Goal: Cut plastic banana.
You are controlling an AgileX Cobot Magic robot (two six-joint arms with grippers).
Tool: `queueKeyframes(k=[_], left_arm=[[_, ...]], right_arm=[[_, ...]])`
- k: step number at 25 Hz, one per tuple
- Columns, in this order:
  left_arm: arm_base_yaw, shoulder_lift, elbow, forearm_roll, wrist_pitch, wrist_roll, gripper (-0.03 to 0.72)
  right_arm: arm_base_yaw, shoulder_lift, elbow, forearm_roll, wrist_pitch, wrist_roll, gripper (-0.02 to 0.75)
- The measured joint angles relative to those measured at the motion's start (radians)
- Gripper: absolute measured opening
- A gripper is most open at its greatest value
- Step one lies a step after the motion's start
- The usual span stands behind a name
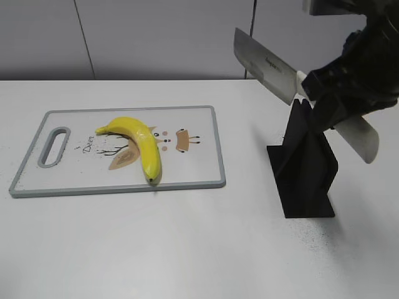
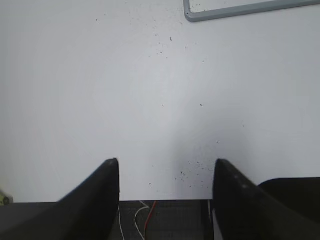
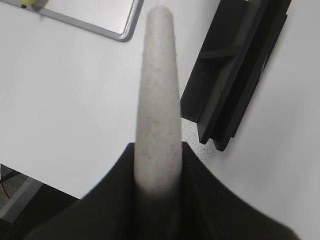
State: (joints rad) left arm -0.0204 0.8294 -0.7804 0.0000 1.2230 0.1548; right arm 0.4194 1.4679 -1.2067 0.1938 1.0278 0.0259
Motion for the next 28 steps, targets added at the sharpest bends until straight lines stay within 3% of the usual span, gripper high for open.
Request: queueKeyframes(k=[11, 17, 28], left_arm=[[0.0, -0.569, 0.218, -0.021, -0.086, 0.0, 0.539], [0.0, -0.809, 0.277, -0.021, -0.108, 0.0, 0.525], [0.0, -0.834, 0.287, -0.023, -0.125, 0.0, 0.525]], right_arm=[[0.0, -0.124, 0.183, -0.003, -0.134, 0.143, 0.187], [0.0, -0.177, 0.213, -0.079, -0.14, 0.257, 0.187], [0.0, -0.239, 0.293, -0.154, -0.169, 0.387, 0.187]])
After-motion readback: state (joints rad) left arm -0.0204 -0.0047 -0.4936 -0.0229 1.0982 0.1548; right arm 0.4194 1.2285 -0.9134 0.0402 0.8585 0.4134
